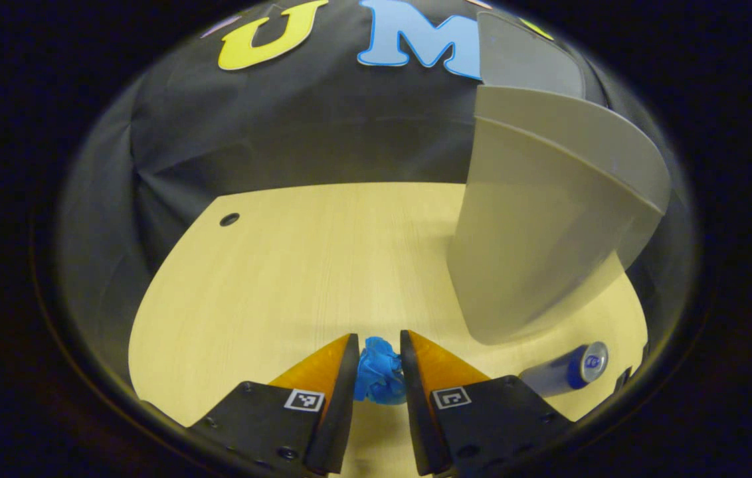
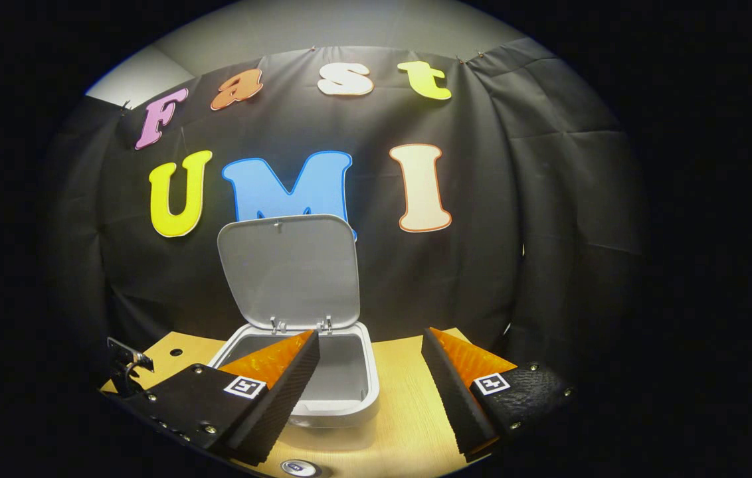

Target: Press the lid of the desktop garbage bin to open it, pick up the crumpled paper on the desktop and throw it into the bin, then pick up the pop can on the desktop and drop it into the bin, and finally close the garbage bin lid.

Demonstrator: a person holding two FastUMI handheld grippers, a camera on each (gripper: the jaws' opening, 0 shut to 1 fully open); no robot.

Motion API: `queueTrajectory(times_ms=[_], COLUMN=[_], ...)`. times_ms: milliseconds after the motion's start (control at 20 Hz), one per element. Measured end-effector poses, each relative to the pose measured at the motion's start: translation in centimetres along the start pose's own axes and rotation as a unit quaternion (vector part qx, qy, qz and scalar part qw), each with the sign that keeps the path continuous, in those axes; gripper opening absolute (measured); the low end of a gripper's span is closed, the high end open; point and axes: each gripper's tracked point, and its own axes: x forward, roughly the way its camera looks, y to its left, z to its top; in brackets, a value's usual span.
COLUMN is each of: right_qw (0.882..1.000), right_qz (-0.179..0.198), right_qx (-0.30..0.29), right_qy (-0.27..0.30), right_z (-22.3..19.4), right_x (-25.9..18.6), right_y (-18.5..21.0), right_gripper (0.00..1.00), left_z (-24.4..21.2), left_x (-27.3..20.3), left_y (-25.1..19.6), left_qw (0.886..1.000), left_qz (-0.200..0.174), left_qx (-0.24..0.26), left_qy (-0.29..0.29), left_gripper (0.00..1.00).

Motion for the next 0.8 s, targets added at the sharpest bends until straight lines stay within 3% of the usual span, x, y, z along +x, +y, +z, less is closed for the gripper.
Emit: queueTrajectory(times_ms=[50, 200, 250, 400, 800], right_qw=[1.000, 1.000, 1.000, 1.000, 1.000], right_qz=[-0.001, -0.005, -0.006, -0.009, -0.011], right_qx=[0.000, -0.001, -0.001, -0.001, -0.003], right_qy=[0.000, 0.002, 0.002, 0.004, 0.010], right_z=[0.0, -0.3, -0.2, -0.5, -1.2], right_x=[-0.1, -0.4, -0.4, -0.6, -0.9], right_y=[-0.1, -0.5, -0.6, -0.8, -0.9], right_gripper=[1.00, 0.98, 0.98, 0.98, 0.98], left_z=[3.2, 6.6, 7.7, 11.8, 23.2], left_x=[0.0, -1.0, -1.5, -3.0, -7.8], left_y=[-1.4, -1.8, -1.9, -2.1, -4.8], left_qw=[1.000, 0.999, 0.998, 0.994, 0.972], left_qz=[-0.004, -0.012, -0.013, -0.017, -0.042], left_qx=[-0.003, -0.010, -0.012, -0.025, -0.023], left_qy=[-0.011, -0.047, -0.060, -0.106, -0.230], left_gripper=[0.45, 0.47, 0.43, 0.47, 0.44])
